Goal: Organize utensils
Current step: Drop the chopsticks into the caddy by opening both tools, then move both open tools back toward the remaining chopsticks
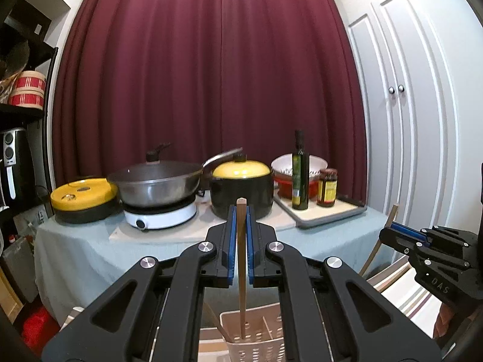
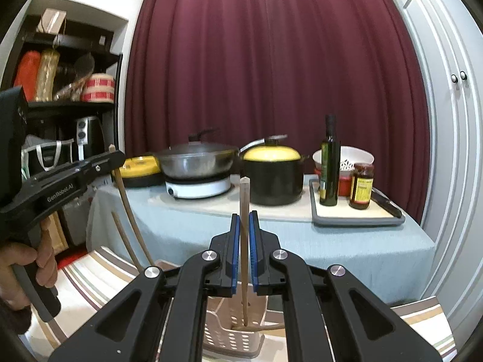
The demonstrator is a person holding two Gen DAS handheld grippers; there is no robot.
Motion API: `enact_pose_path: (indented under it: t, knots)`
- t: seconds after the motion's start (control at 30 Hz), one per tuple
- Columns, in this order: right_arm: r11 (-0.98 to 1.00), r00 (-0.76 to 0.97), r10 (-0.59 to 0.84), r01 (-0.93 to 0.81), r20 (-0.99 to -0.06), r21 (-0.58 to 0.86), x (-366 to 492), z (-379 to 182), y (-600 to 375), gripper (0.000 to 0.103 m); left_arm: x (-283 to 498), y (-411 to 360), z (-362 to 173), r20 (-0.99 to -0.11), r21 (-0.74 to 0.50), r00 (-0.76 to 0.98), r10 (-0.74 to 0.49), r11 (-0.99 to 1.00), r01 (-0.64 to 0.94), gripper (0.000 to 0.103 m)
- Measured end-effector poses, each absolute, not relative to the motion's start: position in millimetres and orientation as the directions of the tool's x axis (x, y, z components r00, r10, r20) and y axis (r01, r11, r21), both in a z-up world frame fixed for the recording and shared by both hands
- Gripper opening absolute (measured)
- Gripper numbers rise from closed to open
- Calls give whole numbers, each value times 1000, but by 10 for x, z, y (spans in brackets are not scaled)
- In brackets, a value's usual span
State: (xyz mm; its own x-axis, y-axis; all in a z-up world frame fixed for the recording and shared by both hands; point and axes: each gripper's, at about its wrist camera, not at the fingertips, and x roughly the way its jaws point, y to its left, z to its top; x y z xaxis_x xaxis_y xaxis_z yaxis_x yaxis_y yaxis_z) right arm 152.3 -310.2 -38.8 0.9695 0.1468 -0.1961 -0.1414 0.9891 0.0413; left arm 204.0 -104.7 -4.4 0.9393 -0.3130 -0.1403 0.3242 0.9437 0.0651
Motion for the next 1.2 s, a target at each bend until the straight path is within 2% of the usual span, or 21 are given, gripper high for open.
enact_pose_path:
  t: [0.17, 0.2, 0.23, 0.27, 0.33, 0.4, 0.5, 0.83, 1.2]
  knots:
    - [988, 956, 152, -144, -252, 49, 1658, -545, -3083, 7, 2175, -1064, -261, -214, 62, 924, -317, 940, 337, 7]
    - [989, 956, 148, -139, -252, 53, 1650, -558, -3085, 9, 2185, -1056, -283, -218, 58, 923, -317, 940, 337, 9]
    - [989, 956, 147, -137, -252, 57, 1641, -561, -3091, 16, 2187, -1044, -302, -224, 55, 922, -316, 940, 336, 9]
    - [989, 958, 144, -133, -248, 59, 1616, -555, -3094, 20, 2181, -1032, -312, -228, 52, 921, -317, 940, 336, 12]
    - [991, 963, 130, -120, -234, 58, 1555, -524, -3100, 34, 2158, -1006, -309, -227, 46, 922, -315, 942, 333, 28]
    - [992, 968, 120, -111, -222, 56, 1491, -491, -3094, 39, 2095, -964, -298, -217, 36, 924, -314, 944, 329, 38]
    - [994, 973, 103, -95, -209, 50, 1321, -458, -3080, 43, 1969, -905, -290, -212, 32, 925, -314, 944, 328, 45]
    - [997, 969, 65, -53, -238, 57, 780, -619, -3096, 43, 1406, -678, -541, -259, 28, 919, -297, 949, 314, 46]
    - [999, 945, 47, -37, -324, 35, 272, -1197, -3076, 43, 925, -433, -1120, -362, 49, 905, -225, 965, 259, 46]
